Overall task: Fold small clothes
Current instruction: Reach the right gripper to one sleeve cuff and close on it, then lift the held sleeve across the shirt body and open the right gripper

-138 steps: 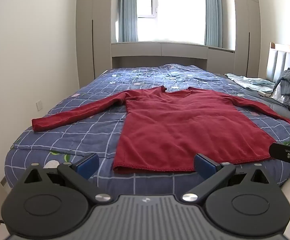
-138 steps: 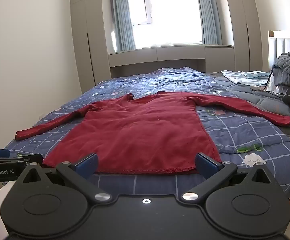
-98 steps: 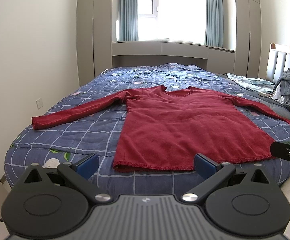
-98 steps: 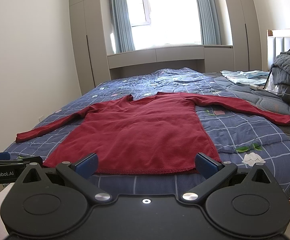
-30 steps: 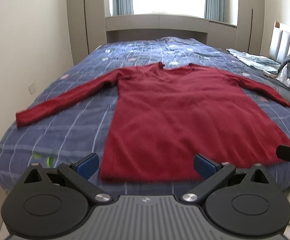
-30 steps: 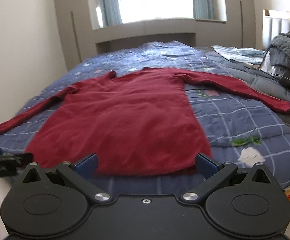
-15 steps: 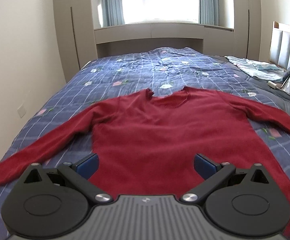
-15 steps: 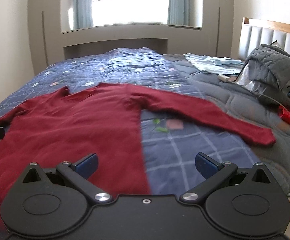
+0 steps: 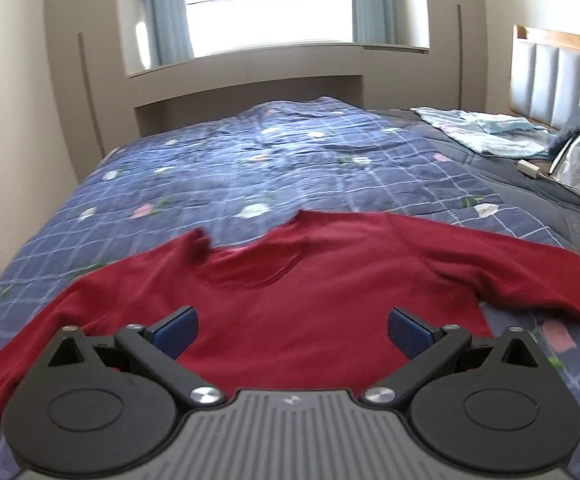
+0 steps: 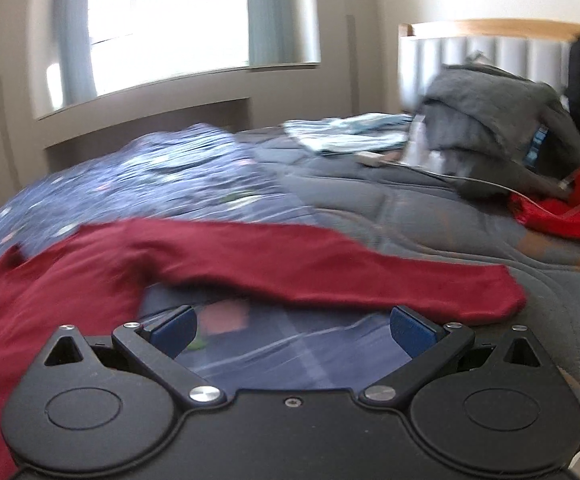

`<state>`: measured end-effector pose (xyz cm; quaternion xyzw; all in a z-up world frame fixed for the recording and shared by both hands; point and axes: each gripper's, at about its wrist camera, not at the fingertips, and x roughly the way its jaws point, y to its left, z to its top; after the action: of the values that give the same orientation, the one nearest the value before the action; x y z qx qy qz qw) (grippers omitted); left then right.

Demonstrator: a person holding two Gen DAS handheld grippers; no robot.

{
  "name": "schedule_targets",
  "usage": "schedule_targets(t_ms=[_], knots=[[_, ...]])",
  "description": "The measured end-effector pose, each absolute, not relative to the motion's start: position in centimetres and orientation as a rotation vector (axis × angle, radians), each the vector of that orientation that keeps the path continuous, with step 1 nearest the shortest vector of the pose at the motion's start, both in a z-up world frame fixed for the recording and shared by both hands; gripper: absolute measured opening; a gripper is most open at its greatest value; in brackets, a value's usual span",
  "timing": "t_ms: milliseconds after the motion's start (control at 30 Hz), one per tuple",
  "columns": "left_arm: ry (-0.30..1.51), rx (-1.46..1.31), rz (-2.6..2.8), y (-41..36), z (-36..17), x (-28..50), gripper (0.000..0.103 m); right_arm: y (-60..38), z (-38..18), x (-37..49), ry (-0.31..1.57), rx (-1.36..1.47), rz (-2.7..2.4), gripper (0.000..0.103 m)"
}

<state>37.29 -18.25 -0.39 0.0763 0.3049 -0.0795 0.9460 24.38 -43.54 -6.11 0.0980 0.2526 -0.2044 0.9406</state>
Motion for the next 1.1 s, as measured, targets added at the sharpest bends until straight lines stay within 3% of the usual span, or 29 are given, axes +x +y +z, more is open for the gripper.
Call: schedule_targets(t_ms=[500, 700, 800, 900, 967, 1100], knots=[[0.676, 0.146, -0.194, -24.8, -6.4, 46.6, 0.103, -55.6, -9.9, 22.0, 0.479, 0.663, -0.659, 0.102], [0.692, 0.145, -0.199, -24.5, -7.3, 46.8, 0.103, -58.5, -11.5, 21.3, 0.420, 0.857, -0.716, 0.087], [0.703, 0.152, -0.194, -24.4, -7.0, 47.2, 0.103, -59.3, -11.5, 21.4, 0.389, 0.868, -0.755, 0.074], [0.727, 0.143, -0.195, -24.0, -6.5, 47.6, 0.103, -60.5, -11.5, 21.9, 0.380, 0.871, -0.817, 0.047], [0.751, 0.139, -0.189, -23.6, -6.0, 48.0, 0.103, -61.3, -11.7, 22.2, 0.393, 0.883, -0.861, 0.012], [0.786, 0.096, -0.208, -21.8, -4.2, 48.6, 0.103, -61.6, -10.4, 23.5, 0.389, 0.816, -0.861, 0.006]])
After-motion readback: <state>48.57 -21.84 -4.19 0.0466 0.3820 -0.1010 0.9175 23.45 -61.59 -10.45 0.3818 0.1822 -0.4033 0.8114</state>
